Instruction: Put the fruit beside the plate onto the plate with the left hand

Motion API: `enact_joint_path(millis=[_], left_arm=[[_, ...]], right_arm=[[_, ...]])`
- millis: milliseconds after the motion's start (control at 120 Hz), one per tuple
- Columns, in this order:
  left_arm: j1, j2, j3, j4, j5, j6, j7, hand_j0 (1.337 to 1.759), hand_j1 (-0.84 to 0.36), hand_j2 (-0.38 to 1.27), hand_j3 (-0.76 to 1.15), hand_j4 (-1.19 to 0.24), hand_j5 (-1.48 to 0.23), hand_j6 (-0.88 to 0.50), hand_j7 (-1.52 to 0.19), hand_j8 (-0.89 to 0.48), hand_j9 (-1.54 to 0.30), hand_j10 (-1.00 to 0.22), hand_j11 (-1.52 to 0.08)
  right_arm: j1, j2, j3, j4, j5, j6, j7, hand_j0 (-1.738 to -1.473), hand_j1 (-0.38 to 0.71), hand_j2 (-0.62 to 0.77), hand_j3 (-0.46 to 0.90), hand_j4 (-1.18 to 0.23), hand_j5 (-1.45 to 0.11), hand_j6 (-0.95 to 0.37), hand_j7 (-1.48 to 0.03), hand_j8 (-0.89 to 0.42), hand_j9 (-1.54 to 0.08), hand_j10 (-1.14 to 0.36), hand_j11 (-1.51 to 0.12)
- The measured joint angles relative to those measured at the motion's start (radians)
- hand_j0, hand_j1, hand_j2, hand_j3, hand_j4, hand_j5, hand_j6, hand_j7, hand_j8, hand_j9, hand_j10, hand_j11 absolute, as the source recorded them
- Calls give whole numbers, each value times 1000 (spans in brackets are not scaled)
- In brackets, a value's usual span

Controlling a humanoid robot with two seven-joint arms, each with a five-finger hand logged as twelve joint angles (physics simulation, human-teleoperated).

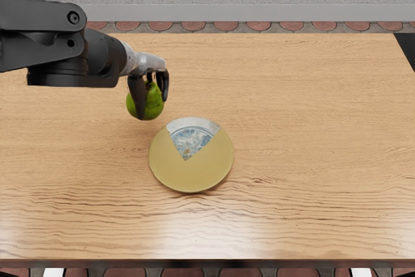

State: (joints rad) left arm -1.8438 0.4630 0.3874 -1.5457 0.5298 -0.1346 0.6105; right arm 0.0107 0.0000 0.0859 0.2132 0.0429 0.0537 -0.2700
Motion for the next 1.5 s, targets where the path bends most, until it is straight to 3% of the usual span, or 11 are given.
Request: enact_joint_path(millis=[300,658,1100,1325,1500], left_arm=[[10,-172,-5,72,-14,9,0,1652,-342,421,0,-603,-1010,-193,-945,-154,-916,-316,-920],[62,-221,-3,114,-8,32,0,1652,-319,397,0,-613,-1003,-212,-938,-171,-912,-330,-923],[57,-319,-7,116,-14,49,-1,1652,-320,394,0,-618,-1006,-213,-939,-171,-913,-329,-926],[51,-320,-18,126,-85,66,0,1656,-153,197,0,-438,-651,-288,-623,-265,-612,-343,-618],[49,-317,-21,132,-105,67,0,1657,-69,118,0,-357,-498,-293,-487,-283,-482,-317,-484]], right_arm=[[0,0,0,0,0,0,0,-1658,-314,-6,0,-29,-38,-29,-38,-29,-38,-29,-38],[0,0,0,0,0,0,0,-1658,-314,-6,0,-29,-38,-29,-38,-29,-38,-29,-38],[1,0,0,0,0,0,0,-1658,-314,-6,0,-29,-38,-29,-38,-29,-38,-29,-38],[2,0,1,0,0,0,0,-1658,-314,-6,0,-29,-38,-29,-38,-29,-38,-29,-38],[2,0,1,0,0,0,0,-1658,-314,-6,0,-29,-38,-29,-38,-29,-38,-29,-38]])
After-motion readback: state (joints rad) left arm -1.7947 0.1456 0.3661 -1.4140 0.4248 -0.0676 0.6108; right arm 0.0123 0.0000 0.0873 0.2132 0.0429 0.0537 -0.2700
